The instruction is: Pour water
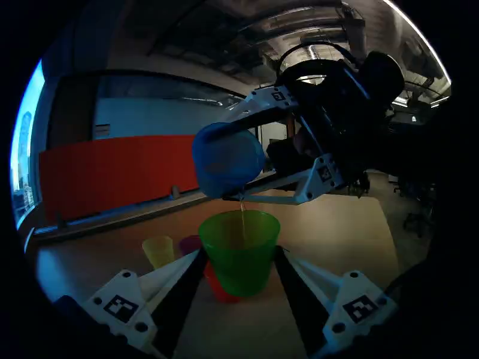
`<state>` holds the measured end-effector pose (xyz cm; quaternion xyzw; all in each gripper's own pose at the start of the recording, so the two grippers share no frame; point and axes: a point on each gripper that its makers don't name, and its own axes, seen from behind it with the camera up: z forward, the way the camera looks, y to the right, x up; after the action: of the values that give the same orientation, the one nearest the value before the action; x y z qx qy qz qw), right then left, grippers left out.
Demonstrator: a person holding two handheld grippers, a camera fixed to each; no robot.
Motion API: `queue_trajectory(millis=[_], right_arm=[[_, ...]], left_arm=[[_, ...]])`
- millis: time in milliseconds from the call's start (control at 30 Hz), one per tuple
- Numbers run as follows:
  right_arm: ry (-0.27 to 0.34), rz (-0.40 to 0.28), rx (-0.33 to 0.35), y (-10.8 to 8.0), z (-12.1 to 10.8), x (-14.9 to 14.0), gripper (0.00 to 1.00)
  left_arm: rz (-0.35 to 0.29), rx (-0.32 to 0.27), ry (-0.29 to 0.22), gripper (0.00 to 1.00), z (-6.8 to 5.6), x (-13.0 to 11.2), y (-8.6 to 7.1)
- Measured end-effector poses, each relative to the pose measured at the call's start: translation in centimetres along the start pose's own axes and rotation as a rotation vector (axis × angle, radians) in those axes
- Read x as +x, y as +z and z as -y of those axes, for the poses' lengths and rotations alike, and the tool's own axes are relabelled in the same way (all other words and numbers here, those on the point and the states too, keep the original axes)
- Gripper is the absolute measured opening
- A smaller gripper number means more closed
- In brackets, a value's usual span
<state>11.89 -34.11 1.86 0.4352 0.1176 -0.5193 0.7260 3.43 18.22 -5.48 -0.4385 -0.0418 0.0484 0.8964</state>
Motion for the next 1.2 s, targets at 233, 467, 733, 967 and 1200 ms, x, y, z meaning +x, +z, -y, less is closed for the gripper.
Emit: queue_trajectory(millis=[233,467,733,967,1200], right_arm=[[-0.007,0.001,0.001,0.12,0.04,0.08,0.89],[-0.016,0.001,0.002,0.25,0.08,0.14,0.89],[-0.027,0.002,0.004,0.34,0.05,0.13,0.89],[-0.037,0.003,0.003,0.32,0.01,0.12,0.89],[-0.045,0.004,0.001,0.39,-0.09,0.13,0.89]], left_arm=[[-0.001,-0.001,0.0,0.81,-0.08,-0.06,-0.02],[-0.001,-0.001,0.0,0.81,-0.07,-0.03,0.0],[-0.002,-0.001,0.001,0.81,-0.01,-0.07,-0.07],[-0.002,-0.001,0.001,0.81,-0.03,-0.09,-0.1],[-0.005,-0.003,0.001,0.81,-0.11,-0.03,-0.12]])
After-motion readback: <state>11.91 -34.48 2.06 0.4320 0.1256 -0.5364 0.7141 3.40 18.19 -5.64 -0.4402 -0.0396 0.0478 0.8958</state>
